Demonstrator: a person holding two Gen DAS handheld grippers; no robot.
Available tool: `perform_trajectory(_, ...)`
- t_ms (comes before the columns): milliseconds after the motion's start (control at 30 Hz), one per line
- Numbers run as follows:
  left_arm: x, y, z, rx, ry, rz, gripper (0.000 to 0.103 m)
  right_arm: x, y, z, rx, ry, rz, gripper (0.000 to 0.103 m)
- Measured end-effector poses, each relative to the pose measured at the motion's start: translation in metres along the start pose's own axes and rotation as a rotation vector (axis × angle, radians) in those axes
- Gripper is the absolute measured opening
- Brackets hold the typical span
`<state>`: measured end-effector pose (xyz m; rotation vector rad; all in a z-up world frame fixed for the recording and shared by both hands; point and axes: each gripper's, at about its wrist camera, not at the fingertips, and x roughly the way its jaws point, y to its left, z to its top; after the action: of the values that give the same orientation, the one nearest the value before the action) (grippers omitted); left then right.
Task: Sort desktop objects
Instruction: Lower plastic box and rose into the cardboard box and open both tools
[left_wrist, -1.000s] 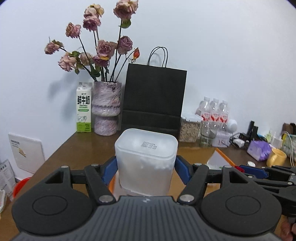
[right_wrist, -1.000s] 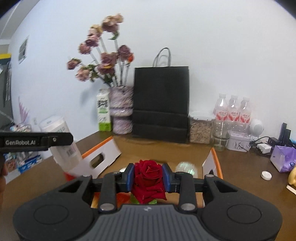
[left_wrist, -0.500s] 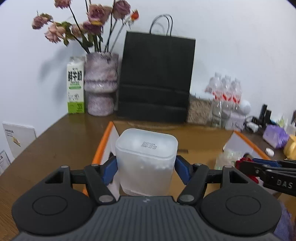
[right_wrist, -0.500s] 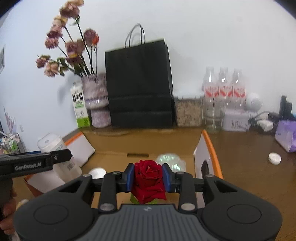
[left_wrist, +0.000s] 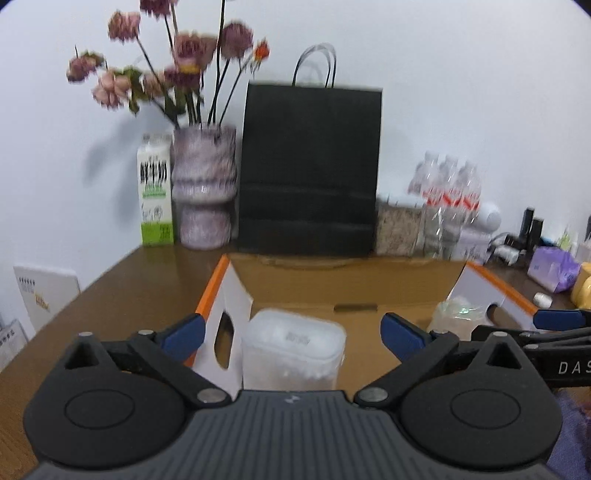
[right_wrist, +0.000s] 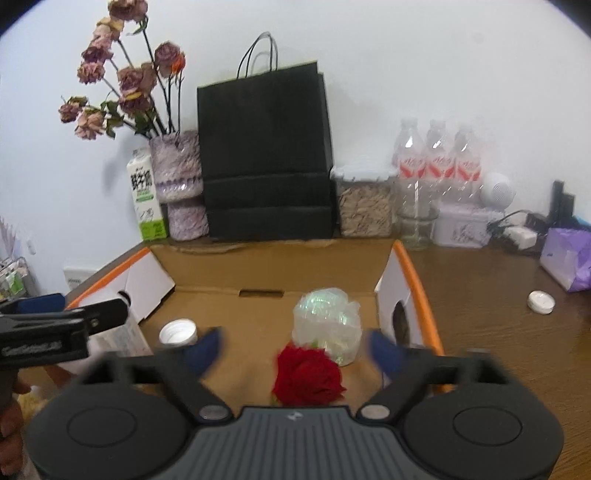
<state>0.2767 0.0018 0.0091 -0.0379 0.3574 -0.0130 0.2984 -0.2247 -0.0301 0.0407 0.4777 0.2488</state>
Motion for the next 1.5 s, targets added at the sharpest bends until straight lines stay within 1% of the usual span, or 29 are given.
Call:
perform_trajectory(33,-0.003,-0.001,-0.001,0.002,-0.018,0.002,0.103,-0.002,0.0,0.001,-0.002,-0.009,-0.005,0.103)
perform_trajectory(100,-0.004,-0.002,-0.001,0.008,-0.029,0.013,0.103,-0.005,0.001,0.003,-0.006,-0.012,-0.005,0.103)
perform_trajectory(533,-0.001,-0.001,-0.004,-0.003,-0.001,0.024,0.103,-0.002,0.002,0.0,-0.01,0.021,-0.011,0.103)
perform_trajectory(900,-0.005,-0.004,-0.003,0.016,-0.01,0.043,0.103,-0.005,0.006,0.001,-0.031,0.025,-0.017,0.103)
perform_trajectory(1000,-0.008,-0.004,-0.001,0.017,-0.023,0.05,0.103,-0.011,0.01,0.002,-0.048,0.01,-0.01,0.103)
perform_trajectory(1100,-0.014,-0.002,0.004,0.021,-0.029,0.063,0.103,-0.016,0.015,0.006,-0.065,-0.013,-0.014,0.103)
perform_trajectory(1267,-0.033,0.006,0.009,0.031,-0.056,0.073,0.103,-0.025,0.022,0.009,-0.09,-0.016,-0.017,0.103)
perform_trajectory(1500,-0.066,0.021,0.014,0.028,-0.079,0.088,0.103,-0.054,0.039,0.01,-0.152,-0.037,0.002,0.103)
